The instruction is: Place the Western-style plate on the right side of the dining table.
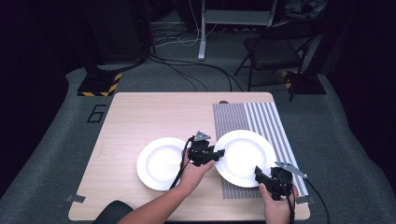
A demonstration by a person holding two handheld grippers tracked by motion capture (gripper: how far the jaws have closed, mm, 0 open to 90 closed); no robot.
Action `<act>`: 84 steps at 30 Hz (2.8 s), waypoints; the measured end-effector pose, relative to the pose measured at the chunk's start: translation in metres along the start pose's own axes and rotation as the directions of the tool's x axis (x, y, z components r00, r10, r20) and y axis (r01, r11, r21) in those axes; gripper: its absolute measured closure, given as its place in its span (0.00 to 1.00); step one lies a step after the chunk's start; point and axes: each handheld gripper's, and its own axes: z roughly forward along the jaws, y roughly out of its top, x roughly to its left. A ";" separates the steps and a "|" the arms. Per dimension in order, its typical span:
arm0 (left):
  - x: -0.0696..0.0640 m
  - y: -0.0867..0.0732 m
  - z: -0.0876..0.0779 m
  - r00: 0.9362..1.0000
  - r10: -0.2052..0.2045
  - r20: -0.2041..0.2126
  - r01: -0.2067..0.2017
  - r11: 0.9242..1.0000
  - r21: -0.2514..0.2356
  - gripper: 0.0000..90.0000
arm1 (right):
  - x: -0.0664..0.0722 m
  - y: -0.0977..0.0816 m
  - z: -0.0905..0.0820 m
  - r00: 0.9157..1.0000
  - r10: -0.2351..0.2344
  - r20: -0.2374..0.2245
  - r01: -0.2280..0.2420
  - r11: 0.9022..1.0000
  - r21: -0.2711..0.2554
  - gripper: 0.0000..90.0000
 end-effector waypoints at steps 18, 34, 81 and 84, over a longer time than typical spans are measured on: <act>0.002 0.022 0.003 1.000 -0.028 0.013 0.029 0.999 -0.039 0.65 | 0.001 0.025 -0.001 1.000 -0.019 0.009 0.019 0.999 -0.030 0.49; 0.007 0.029 0.020 1.000 -0.021 0.017 0.021 0.999 -0.037 0.65 | -0.012 0.038 0.017 1.000 -0.026 0.013 0.026 0.999 -0.035 0.49; 0.024 0.006 0.067 0.998 -0.056 -0.011 0.056 0.998 -0.002 0.65 | -0.035 0.020 0.062 1.000 -0.009 0.012 0.009 0.999 0.032 0.48; 0.023 0.005 0.070 0.998 -0.056 -0.012 0.056 0.998 0.004 0.65 | -0.038 0.020 0.062 1.000 -0.011 0.015 0.011 0.999 0.040 0.48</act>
